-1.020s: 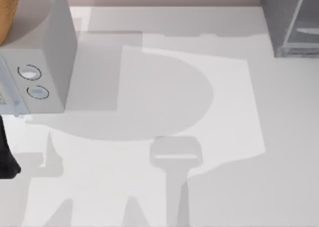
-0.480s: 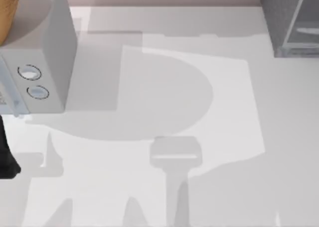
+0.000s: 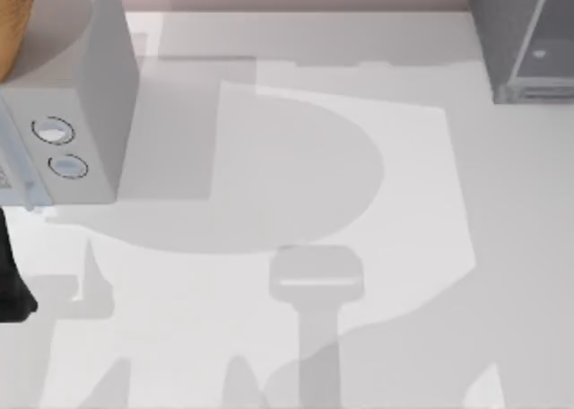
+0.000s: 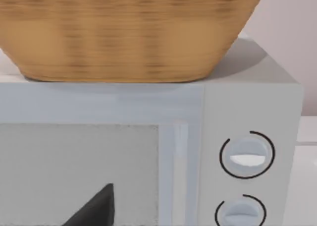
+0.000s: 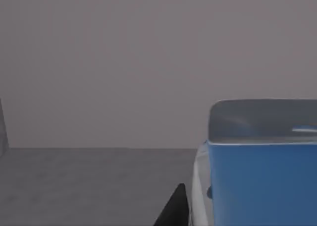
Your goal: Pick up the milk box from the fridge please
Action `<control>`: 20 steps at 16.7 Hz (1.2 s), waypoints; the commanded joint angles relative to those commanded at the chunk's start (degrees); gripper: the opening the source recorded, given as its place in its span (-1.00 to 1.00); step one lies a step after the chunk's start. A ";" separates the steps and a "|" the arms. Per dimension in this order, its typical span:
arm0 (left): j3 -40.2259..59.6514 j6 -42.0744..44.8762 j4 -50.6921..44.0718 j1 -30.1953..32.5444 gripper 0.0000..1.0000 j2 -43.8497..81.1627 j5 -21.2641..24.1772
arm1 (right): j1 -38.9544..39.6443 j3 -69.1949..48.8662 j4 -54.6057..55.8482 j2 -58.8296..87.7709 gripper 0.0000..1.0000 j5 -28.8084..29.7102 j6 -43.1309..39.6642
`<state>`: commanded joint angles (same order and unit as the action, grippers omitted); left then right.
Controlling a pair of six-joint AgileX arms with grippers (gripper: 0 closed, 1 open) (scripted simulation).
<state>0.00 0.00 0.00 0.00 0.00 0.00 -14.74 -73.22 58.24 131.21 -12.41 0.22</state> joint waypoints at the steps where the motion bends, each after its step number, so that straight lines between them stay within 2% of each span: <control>1: 0.00 0.00 0.00 0.00 1.00 0.00 0.00 | -0.01 -0.03 0.13 0.21 -1.00 -0.02 0.09; 5: 0.00 0.00 0.00 0.00 1.00 0.00 0.00 | -0.39 4.24 2.50 -2.71 -1.00 -0.90 0.18; 12: 0.00 0.00 0.00 0.00 1.00 0.00 0.00 | -3.26 24.69 11.75 -12.34 -1.00 -3.49 0.25; 20: 0.00 0.00 0.00 0.00 1.00 0.00 0.00 | -3.21 26.73 12.60 -13.79 -1.00 -3.74 0.32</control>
<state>0.00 0.00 0.00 0.00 0.00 0.00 -17.95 -46.49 70.83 117.42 -16.15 0.54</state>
